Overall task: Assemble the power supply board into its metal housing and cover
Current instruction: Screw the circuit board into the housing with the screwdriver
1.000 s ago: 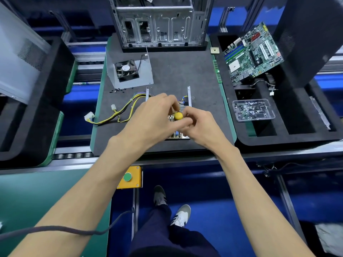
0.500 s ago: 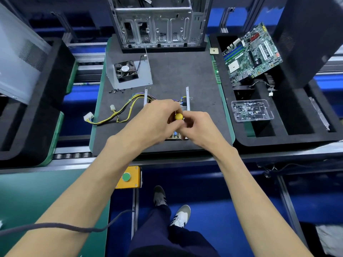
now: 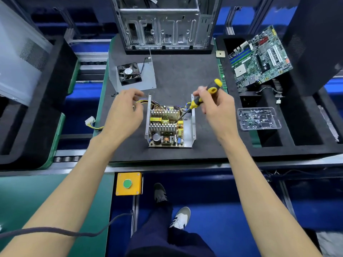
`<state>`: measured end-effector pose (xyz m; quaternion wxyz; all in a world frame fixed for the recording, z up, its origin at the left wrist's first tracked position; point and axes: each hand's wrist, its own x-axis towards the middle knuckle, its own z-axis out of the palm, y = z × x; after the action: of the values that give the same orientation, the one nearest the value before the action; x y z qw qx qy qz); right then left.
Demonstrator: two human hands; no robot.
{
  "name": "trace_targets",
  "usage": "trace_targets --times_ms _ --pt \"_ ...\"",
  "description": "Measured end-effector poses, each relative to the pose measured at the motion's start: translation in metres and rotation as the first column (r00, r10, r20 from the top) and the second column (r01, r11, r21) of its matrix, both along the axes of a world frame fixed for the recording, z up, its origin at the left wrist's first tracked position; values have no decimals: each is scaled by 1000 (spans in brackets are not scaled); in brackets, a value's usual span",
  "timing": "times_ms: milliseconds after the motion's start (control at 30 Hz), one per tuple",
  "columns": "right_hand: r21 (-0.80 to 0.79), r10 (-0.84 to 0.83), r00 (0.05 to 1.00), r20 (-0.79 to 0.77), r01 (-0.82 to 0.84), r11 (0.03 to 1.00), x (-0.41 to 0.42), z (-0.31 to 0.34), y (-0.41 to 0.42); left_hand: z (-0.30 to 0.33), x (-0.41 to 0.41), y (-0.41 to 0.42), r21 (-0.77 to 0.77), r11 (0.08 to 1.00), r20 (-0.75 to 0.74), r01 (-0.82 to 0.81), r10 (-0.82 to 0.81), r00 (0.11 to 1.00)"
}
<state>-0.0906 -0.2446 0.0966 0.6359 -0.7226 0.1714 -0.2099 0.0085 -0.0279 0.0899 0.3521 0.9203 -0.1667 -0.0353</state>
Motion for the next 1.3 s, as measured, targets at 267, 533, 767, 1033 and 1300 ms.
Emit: trace_targets --times_ms 267,533,767,1033,1300 --pt "111 60 997 -42 -55 992 45 1 8 -19 43 -7 136 989 -247 54 -19 969" --pt "135 8 999 -40 -3 991 89 2 14 -24 78 -5 -26 997 -424 73 -77 902" --pt "148 -9 998 -69 19 989 108 -4 14 -30 100 -3 65 984 -420 168 -126 899" --pt "205 -10 996 -90 28 978 125 -13 7 -31 98 -2 -94 968 -504 233 -248 827" --pt "194 64 987 -146 -35 980 135 -27 2 -21 111 -5 -24 956 -606 293 -247 756"
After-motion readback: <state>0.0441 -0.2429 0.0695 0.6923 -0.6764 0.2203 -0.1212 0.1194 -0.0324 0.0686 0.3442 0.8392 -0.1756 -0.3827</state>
